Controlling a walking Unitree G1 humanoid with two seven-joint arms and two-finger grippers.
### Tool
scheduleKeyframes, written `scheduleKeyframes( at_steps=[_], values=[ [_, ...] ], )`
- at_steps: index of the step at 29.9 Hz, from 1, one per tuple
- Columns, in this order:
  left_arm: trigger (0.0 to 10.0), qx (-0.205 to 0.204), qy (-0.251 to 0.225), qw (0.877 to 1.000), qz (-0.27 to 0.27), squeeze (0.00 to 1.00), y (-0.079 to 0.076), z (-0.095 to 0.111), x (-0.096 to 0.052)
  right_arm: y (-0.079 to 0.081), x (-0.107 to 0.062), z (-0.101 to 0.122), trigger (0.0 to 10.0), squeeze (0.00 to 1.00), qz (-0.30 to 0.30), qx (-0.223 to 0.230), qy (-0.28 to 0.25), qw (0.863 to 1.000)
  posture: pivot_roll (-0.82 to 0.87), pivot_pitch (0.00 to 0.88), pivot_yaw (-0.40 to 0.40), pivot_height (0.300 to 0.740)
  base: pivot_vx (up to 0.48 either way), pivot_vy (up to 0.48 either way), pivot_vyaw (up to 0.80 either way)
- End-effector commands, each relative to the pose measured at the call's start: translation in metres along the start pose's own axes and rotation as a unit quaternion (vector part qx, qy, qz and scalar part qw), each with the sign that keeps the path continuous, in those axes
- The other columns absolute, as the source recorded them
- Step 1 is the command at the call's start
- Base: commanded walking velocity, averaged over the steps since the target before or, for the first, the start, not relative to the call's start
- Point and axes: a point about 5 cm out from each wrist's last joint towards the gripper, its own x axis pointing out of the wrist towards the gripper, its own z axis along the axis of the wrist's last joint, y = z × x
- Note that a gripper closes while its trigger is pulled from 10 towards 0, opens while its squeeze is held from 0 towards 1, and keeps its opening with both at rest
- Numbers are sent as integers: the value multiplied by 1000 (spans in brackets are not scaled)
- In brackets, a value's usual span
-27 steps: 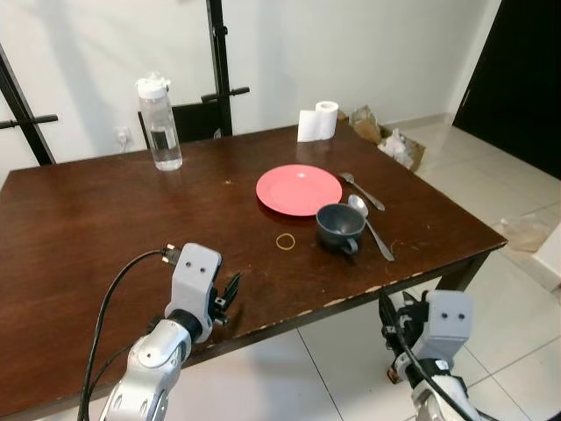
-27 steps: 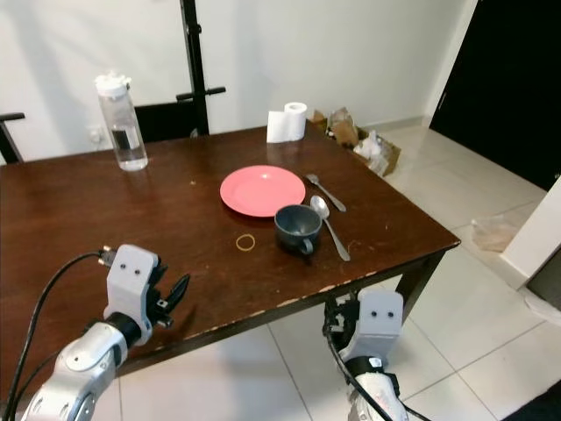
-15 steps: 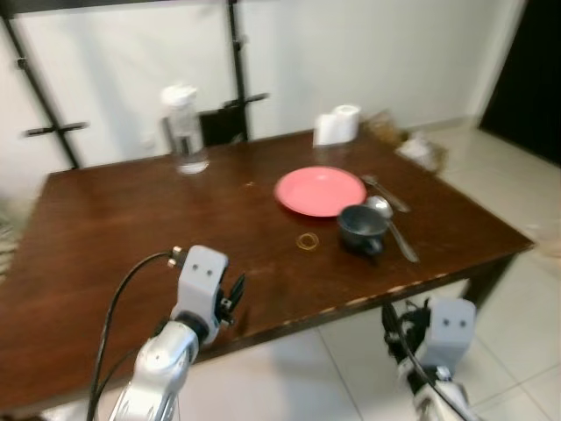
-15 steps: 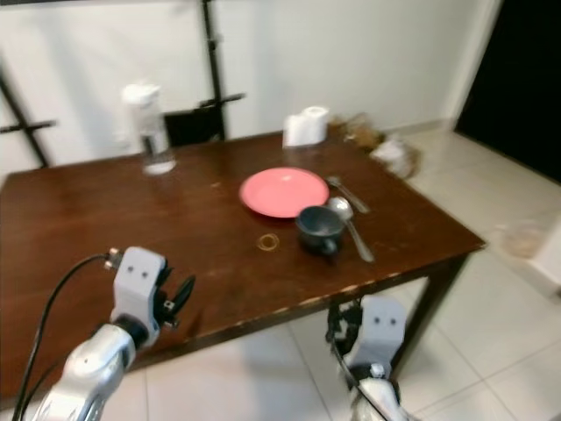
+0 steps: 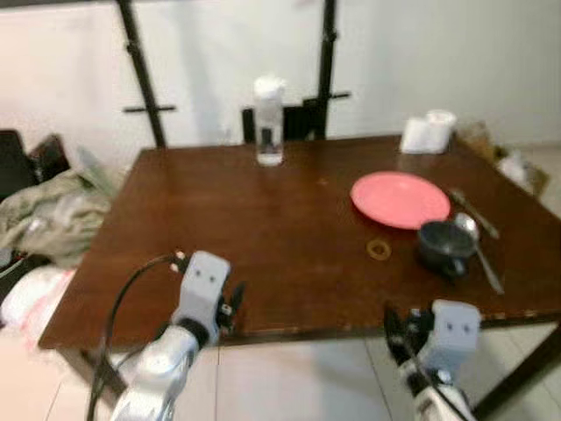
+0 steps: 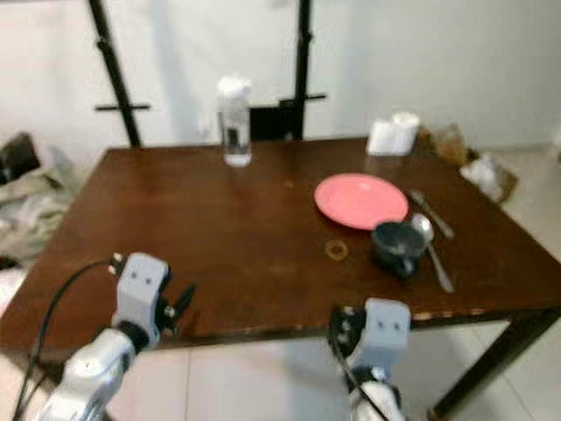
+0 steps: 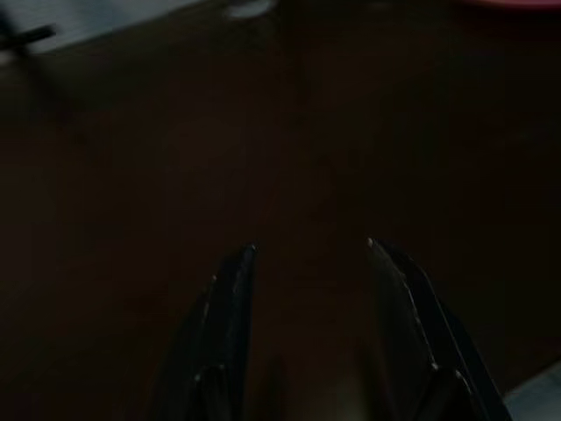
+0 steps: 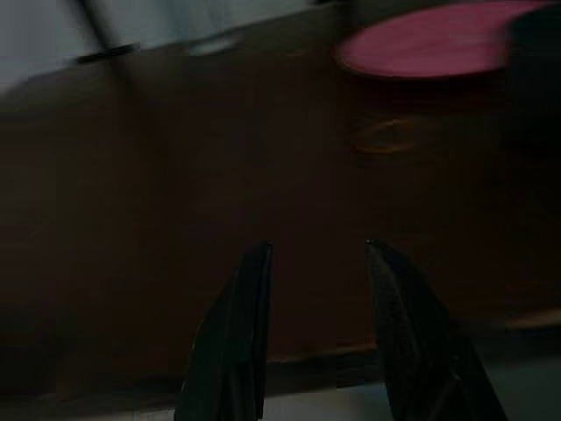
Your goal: Setting the table
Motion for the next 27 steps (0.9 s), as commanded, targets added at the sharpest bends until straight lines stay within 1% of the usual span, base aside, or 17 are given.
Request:
scheduleKeyframes(
  at_steps=[1, 11, 27],
  values=[
    [10000, -2, 13, 1000, -4, 0, -3, -6, -2, -3, -3, -5, 10000, 0, -8, 2, 11, 1000, -33, 30, 116, 740, 0, 0, 775],
    [10000, 1, 17, 1000, -3, 0, -6, -7, -3, 0, -4, -7, 10000, 0, 1, 5, 14, 1000, -27, 37, 117, 740, 0, 0, 778],
    [10000, 2, 21, 1000, 1, 0, -5, -8, -3, 4, -4, -8, 10000, 0, 13, 6, 17, 1000, -24, 42, 119, 740, 0, 0, 775]
  ],
)
